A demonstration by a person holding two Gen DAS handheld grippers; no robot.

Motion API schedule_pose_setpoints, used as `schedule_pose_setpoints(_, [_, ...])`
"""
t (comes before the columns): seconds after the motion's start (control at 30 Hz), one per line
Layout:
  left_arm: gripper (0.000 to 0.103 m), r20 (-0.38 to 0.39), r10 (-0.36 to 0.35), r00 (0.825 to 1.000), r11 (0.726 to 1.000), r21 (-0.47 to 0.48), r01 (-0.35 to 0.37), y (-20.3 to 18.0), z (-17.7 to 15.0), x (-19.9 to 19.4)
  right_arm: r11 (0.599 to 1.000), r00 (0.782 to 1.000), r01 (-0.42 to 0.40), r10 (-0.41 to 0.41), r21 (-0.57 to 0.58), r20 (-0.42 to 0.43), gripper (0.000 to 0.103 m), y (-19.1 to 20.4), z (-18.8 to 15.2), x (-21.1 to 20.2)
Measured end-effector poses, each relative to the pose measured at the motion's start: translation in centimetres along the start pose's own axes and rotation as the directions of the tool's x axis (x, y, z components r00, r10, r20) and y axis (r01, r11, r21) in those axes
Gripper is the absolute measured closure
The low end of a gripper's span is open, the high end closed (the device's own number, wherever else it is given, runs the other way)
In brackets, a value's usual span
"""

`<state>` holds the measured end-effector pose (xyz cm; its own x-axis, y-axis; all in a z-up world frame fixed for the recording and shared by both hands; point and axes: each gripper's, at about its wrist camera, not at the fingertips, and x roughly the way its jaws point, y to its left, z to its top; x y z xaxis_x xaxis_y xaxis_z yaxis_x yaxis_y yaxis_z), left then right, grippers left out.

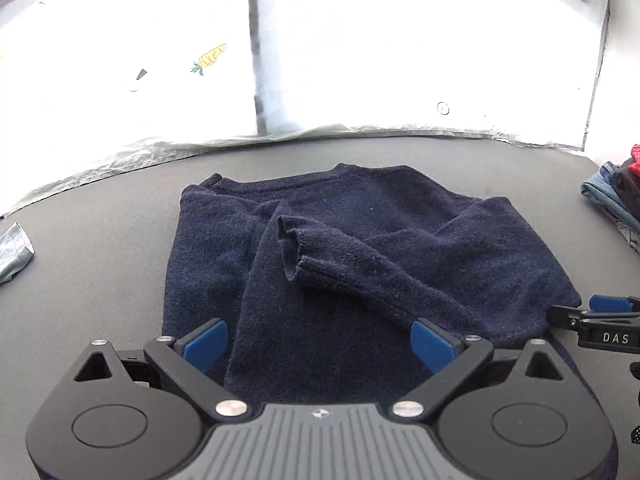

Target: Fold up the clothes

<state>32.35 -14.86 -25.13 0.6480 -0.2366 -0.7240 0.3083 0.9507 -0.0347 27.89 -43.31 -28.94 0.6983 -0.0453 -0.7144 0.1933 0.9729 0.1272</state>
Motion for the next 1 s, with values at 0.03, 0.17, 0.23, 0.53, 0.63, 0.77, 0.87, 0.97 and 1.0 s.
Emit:
schedule_pose_setpoints(0.03, [0.012, -0.014, -0.022, 1.000, 0.999, -0.025, 0.022, 0.0, 0.4, 0.4, 1.000, 1.000, -0.004, 0.004, 0.022, -0.005, 0.017, -0.4, -0.1, 0.2])
schedule_pose_setpoints(0.17, [0.026, -0.067, -0.127, 0.990, 0.983, -0.143, 0.117, -0.1, 1.5, 2.3, 0.999, 1.000, -0.007, 0.008, 0.045, -0.025, 0.010, -0.9, -0.6, 1.0])
schedule_pose_setpoints(0.23, [0.026, -0.085, -0.148, 0.985, 0.975, -0.180, 0.131, -0.2, 1.7, 3.5, 0.999, 0.999, -0.007, 0.008, 0.033, -0.035, 0.004, -0.8, -0.8, 1.4])
schedule_pose_setpoints(0.53, [0.025, -0.137, -0.111, 0.984, 0.984, -0.157, 0.089, -1.5, 2.2, 6.4, 0.998, 0.999, 0.031, -0.032, -0.047, -0.040, 0.000, 0.6, -1.2, 2.1])
schedule_pose_setpoints(0.63, [0.041, -0.141, -0.050, 0.989, 0.999, -0.016, 0.049, -3.4, 2.4, 6.4, 0.998, 0.999, 0.033, -0.035, -0.048, -0.040, 0.000, 0.6, -1.1, 2.2])
schedule_pose_setpoints(0.77, [0.081, -0.124, -0.033, 0.992, 0.996, 0.080, 0.043, -5.1, 2.6, 6.2, 1.000, 0.997, 0.002, -0.003, -0.009, -0.077, 0.000, 0.2, -0.4, 2.0])
schedule_pose_setpoints(0.87, [0.091, -0.085, -0.041, 0.996, 0.996, 0.071, 0.047, -4.9, 2.9, 5.5, 0.989, 0.992, -0.086, 0.096, 0.120, -0.085, 0.012, -0.9, 0.0, 1.0])
schedule_pose_setpoints(0.97, [0.092, -0.047, -0.053, 0.998, 0.998, 0.028, 0.054, -3.8, 3.5, 4.7, 0.983, 0.983, -0.135, 0.149, 0.127, -0.105, 0.042, -0.3, -0.5, 0.0])
schedule_pose_setpoints(1.0, [0.092, -0.032, -0.052, 0.998, 0.998, 0.019, 0.053, -3.4, 3.8, 4.4, 0.982, 0.980, -0.146, 0.159, 0.118, -0.115, 0.047, 0.1, -0.7, -0.3])
